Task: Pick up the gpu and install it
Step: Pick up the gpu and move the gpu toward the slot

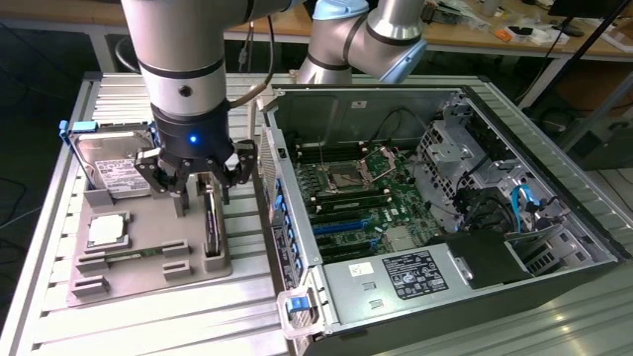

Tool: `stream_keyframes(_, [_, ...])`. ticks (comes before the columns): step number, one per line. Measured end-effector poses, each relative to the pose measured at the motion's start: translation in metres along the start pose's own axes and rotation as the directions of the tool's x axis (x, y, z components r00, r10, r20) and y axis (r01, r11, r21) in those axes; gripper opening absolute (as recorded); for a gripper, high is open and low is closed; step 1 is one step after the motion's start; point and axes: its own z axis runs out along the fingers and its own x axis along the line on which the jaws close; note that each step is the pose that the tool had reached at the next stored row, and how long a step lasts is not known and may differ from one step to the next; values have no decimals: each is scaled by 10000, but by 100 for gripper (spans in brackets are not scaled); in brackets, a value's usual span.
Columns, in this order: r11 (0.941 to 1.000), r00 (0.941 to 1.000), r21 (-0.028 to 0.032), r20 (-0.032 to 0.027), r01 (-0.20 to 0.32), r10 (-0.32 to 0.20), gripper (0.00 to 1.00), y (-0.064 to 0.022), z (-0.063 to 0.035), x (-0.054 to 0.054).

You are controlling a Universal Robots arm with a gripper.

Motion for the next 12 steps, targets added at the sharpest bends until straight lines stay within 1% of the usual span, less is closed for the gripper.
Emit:
stream_keyframes(2, [9999, 9999, 4, -1, -141, 141, 59, 1, 25, 1])
stream_keyframes(12, [9993, 9993, 11, -4, -374, 374, 59, 5, 165, 3])
